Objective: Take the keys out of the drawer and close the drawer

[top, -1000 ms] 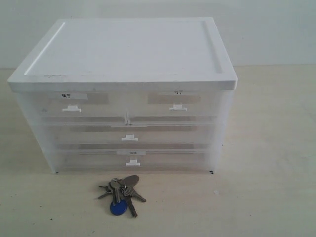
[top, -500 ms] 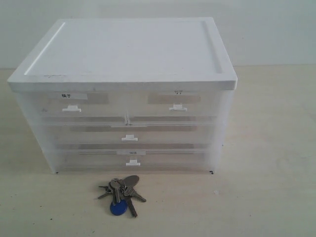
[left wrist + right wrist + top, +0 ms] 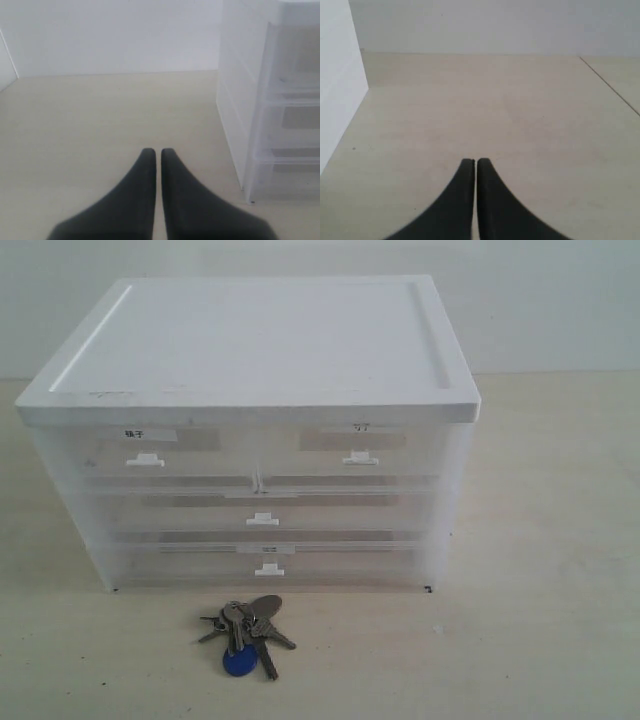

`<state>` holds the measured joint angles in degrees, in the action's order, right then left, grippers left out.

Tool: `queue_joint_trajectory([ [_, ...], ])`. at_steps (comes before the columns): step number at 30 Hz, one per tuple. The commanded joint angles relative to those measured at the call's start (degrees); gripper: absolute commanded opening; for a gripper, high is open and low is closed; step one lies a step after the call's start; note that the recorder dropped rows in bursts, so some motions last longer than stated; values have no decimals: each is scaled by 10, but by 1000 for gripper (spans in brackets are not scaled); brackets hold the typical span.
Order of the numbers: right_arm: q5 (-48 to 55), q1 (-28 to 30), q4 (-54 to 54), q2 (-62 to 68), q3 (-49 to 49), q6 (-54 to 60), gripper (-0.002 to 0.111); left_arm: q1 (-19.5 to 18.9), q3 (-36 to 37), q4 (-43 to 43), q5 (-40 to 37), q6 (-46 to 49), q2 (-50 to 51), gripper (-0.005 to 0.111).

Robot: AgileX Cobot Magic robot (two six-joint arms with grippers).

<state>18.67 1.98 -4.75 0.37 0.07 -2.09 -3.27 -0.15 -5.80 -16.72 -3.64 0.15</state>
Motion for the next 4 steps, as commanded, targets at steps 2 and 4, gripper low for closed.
queue_joint_trajectory([
  [2, -3, 3, 0, -4, -1, -4, 0, -1, 1, 0, 0, 2, -1, 5],
  [4, -3, 3, 0, -4, -1, -4, 0, -1, 1, 0, 0, 2, -1, 5],
])
